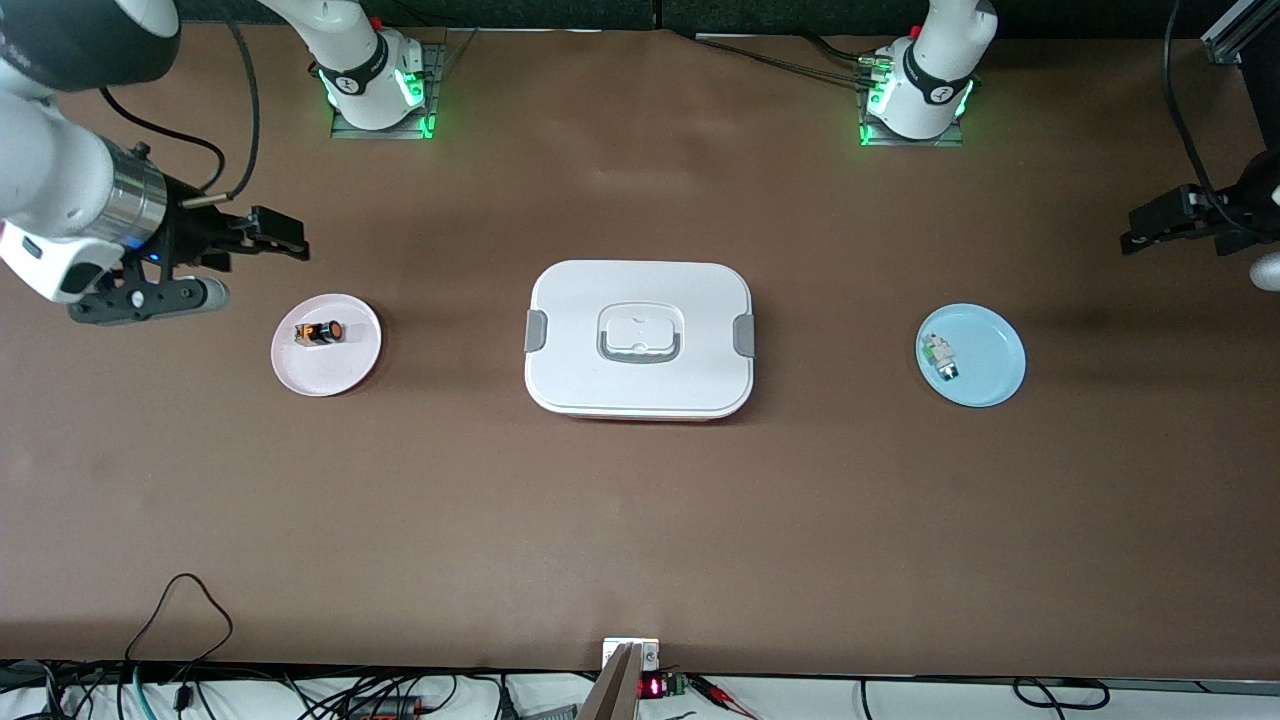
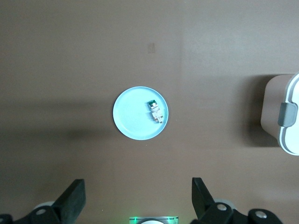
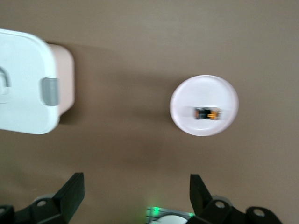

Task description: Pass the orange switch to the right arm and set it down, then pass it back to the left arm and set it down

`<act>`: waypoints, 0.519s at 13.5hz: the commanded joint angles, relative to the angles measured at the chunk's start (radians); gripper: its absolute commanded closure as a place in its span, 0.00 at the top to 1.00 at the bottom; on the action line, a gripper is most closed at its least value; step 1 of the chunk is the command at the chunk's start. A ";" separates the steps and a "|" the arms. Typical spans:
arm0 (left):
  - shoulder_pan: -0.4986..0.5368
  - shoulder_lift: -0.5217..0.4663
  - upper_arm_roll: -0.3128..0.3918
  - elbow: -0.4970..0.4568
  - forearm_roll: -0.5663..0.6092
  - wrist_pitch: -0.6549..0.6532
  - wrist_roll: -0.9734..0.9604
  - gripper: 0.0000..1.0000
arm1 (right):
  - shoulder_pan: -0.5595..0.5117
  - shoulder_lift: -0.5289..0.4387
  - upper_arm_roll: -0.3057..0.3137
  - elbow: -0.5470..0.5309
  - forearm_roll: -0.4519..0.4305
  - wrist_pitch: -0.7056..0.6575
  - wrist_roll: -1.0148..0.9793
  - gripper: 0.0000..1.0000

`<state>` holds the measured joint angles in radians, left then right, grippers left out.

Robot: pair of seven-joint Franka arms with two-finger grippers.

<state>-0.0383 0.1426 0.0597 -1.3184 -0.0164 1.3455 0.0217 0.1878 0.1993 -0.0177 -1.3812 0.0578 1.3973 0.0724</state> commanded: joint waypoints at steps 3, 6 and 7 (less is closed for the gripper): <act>-0.011 -0.101 0.009 -0.104 -0.010 0.014 0.009 1.00 | 0.018 0.017 -0.057 0.074 -0.245 -0.011 0.020 1.00; -0.002 -0.095 0.002 -0.105 -0.008 0.021 0.006 1.00 | -0.042 -0.014 -0.064 0.074 -0.156 0.024 0.020 1.00; 0.003 -0.097 0.002 -0.107 -0.008 0.021 0.010 1.00 | -0.113 -0.033 -0.050 0.062 -0.112 0.055 0.018 1.00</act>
<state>-0.0413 0.0701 0.0609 -1.3905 -0.0164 1.3487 0.0218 0.1675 0.1961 -0.0808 -1.3210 -0.1227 1.4198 0.0857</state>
